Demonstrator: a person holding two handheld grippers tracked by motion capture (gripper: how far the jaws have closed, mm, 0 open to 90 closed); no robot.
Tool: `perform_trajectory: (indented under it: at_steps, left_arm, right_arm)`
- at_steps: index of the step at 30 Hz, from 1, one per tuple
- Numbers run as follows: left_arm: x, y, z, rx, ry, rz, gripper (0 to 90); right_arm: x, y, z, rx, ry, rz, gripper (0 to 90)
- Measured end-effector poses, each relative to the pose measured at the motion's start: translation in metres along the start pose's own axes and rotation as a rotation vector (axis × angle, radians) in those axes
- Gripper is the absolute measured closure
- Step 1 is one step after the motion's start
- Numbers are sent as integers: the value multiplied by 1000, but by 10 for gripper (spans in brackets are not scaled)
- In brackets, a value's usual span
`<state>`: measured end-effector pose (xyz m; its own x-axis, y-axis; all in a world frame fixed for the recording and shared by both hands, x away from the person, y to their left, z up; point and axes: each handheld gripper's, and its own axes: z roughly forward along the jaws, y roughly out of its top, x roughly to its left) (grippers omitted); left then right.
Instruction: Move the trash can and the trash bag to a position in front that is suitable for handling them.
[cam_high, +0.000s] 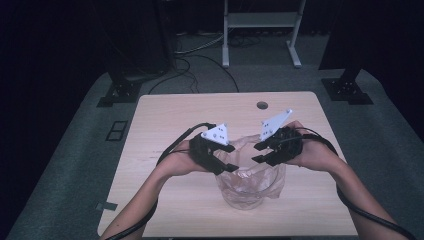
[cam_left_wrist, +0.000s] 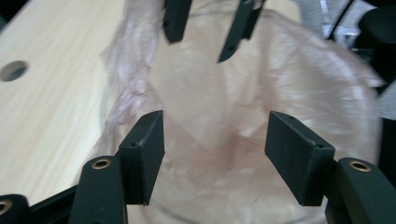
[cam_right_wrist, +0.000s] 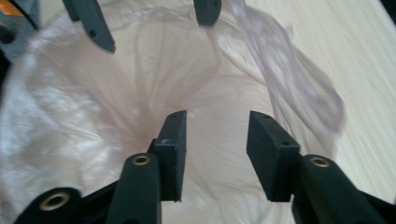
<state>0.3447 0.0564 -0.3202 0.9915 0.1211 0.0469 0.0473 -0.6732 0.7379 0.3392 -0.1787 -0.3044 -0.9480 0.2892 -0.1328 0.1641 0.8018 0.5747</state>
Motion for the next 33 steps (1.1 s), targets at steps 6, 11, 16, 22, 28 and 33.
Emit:
perform_trajectory:
  at_steps: [6,11,16,22,28,33]
  left_arm:
    - [8,-3,-1,-10,36,-7,330]
    - [14,-8,-1,-15,63,-21,325]
    - [19,-14,1,-16,80,-48,308]
    - [21,-17,7,-13,65,-63,308]
    - [22,-19,12,-14,54,-80,308]
    - [23,-22,15,-14,43,-89,311]
  right_arm:
    - [-8,-7,0,6,-38,25,528]
    - [-14,-14,-1,-2,-61,53,521]
    - [-15,-18,0,0,-74,65,514]
    - [-16,-23,9,11,-71,81,496]
    - [-17,-27,17,17,-44,100,491]
    - [-18,-29,19,11,-26,116,489]
